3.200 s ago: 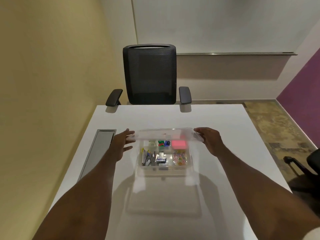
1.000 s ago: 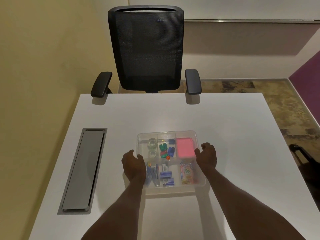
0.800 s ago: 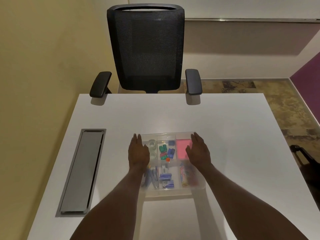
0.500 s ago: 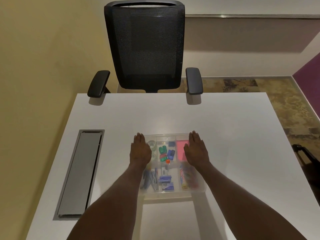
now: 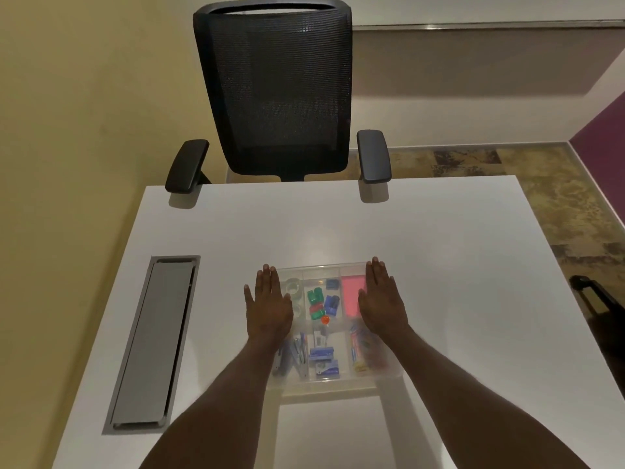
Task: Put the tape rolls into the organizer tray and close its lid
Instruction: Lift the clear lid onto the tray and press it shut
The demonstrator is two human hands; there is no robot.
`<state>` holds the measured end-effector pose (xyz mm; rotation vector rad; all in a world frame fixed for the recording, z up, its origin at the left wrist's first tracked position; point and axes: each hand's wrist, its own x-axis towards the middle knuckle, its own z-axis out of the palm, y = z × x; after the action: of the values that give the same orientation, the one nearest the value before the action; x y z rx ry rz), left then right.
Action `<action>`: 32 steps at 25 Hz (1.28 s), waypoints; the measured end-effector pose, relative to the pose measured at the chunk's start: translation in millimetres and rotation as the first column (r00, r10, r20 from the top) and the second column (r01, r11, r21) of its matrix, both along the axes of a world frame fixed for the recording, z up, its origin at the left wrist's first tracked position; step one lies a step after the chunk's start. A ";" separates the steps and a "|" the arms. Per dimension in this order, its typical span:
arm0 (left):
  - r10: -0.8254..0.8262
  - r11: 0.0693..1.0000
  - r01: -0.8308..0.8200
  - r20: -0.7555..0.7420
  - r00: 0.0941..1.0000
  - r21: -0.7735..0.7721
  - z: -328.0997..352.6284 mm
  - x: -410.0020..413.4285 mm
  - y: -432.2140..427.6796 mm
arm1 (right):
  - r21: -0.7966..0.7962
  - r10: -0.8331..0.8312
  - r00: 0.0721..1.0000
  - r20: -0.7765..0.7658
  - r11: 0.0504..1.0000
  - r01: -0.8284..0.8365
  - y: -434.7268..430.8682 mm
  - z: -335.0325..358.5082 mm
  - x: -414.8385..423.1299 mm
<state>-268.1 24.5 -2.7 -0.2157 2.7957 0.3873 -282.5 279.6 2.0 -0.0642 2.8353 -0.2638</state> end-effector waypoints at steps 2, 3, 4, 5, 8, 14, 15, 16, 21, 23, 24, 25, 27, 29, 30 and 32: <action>0.001 1.000 0.000 -0.025 1.000 0.027 3.0 9.1 10.3 | 0.000 0.018 1.000 -0.017 1.000 -0.018 4.9 -2.6 15.0; -0.018 0.999 0.020 -0.033 0.999 0.048 2.9 16.1 16.7 | -0.024 0.006 1.000 -0.015 1.000 -0.006 6.9 -3.9 25.4; -0.040 0.997 0.042 -0.033 0.999 0.061 1.9 23.7 22.2 | -0.065 -0.024 1.000 -0.016 0.998 0.023 7.9 -4.9 37.4; -0.053 0.997 0.055 -0.028 0.998 0.061 0.3 30.4 27.0 | -0.110 -0.055 0.998 -0.026 0.993 0.052 7.9 -5.7 51.3; -0.039 0.998 0.040 -0.021 0.999 0.047 -5.3 39.7 31.8 | -0.159 -0.070 0.993 -0.099 0.986 0.053 6.1 -9.9 93.5; -0.070 0.997 0.071 -0.046 0.996 0.018 -13.3 46.7 27.6 | -0.206 -0.106 0.983 -0.150 0.976 0.074 12.1 -29.2 117.8; -0.066 0.998 0.067 -0.055 0.996 0.019 -14.6 47.5 28.0 | -0.207 -0.106 0.981 -0.160 0.976 0.072 12.8 -32.0 118.1; -0.060 0.998 0.062 -0.063 0.996 0.019 -15.7 47.7 28.7 | -0.210 -0.111 0.979 -0.171 0.975 0.073 13.3 -34.2 118.6; -0.062 0.998 0.061 -0.073 0.995 -0.006 -23.0 50.2 29.2 | -0.203 -0.101 0.978 -0.183 0.977 0.063 16.0 -42.6 118.0; -0.062 0.998 0.062 -0.084 0.995 0.000 -22.3 49.3 29.6 | -0.159 -0.091 0.980 -0.177 0.985 0.062 16.0 -42.4 117.9; -0.061 0.998 0.063 -0.089 0.994 0.016 -21.6 49.1 29.1 | -0.138 -0.086 0.982 -0.168 0.988 0.063 15.4 -41.1 117.1; -0.059 0.997 0.063 -0.094 0.994 0.039 -20.9 51.6 27.4 | -0.123 -0.078 0.984 -0.160 0.991 0.058 14.4 -39.8 117.2; -0.060 0.995 0.070 -0.123 0.991 0.073 -21.9 64.8 20.7 | -0.113 -0.065 0.985 -0.158 0.993 0.047 14.0 -38.3 117.9; -0.051 0.996 0.061 -0.141 0.989 0.069 -25.3 87.2 11.3 | -0.115 -0.068 0.986 -0.150 0.992 0.051 14.8 -37.3 117.1; -0.045 0.997 0.054 -0.145 0.988 0.060 -27.9 98.7 5.9 | -0.115 -0.073 0.986 -0.147 0.992 0.056 13.9 -37.3 117.8; -0.038 0.996 0.049 -0.156 0.987 0.070 -33.7 112.0 -0.6 | -0.108 -0.080 0.984 -0.157 0.992 0.064 12.1 -39.1 118.9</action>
<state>-156.2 24.0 -36.5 -0.1121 2.9252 0.5162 -163.6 291.8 -37.1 -0.0043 2.9864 -0.4387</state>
